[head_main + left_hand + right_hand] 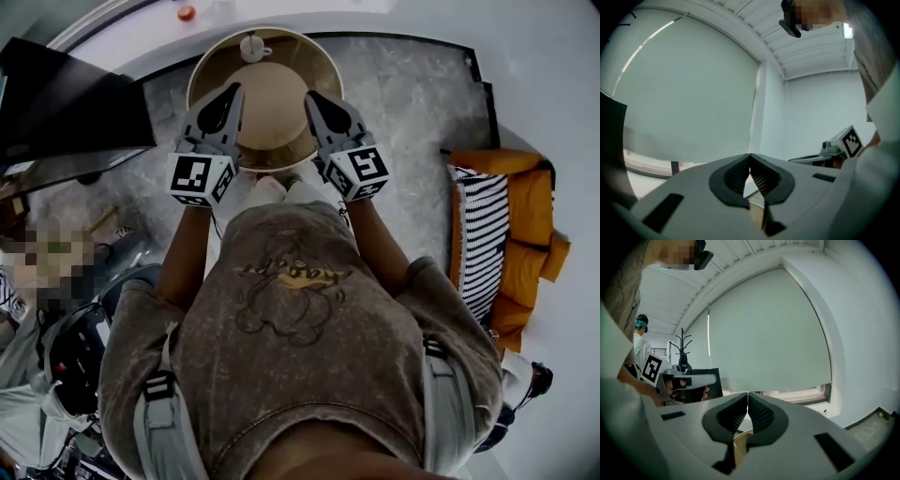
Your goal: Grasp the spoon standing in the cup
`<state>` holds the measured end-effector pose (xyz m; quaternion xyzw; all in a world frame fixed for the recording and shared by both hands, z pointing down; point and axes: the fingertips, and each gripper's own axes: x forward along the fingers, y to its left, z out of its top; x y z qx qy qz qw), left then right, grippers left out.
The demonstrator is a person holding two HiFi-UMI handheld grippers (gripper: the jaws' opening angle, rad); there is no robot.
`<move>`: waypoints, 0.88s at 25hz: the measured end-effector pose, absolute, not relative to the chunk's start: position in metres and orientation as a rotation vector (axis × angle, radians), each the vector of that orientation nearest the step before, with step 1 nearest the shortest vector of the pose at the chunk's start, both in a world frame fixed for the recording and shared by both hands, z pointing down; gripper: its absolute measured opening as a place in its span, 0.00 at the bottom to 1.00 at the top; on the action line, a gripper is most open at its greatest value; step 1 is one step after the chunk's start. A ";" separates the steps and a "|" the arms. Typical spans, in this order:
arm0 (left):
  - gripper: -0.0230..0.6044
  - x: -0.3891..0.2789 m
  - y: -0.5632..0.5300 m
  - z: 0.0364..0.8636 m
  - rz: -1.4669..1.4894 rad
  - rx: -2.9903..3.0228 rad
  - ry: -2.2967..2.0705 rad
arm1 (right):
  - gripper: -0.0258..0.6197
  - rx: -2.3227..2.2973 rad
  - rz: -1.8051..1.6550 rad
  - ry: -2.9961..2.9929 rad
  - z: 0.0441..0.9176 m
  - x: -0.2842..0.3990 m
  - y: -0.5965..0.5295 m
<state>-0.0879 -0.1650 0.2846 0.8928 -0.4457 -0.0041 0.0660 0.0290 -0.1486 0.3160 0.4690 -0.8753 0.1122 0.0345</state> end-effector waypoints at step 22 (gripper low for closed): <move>0.06 -0.070 -0.208 0.296 0.019 2.684 -1.418 | 0.07 1.349 0.264 -2.793 0.313 0.023 -0.206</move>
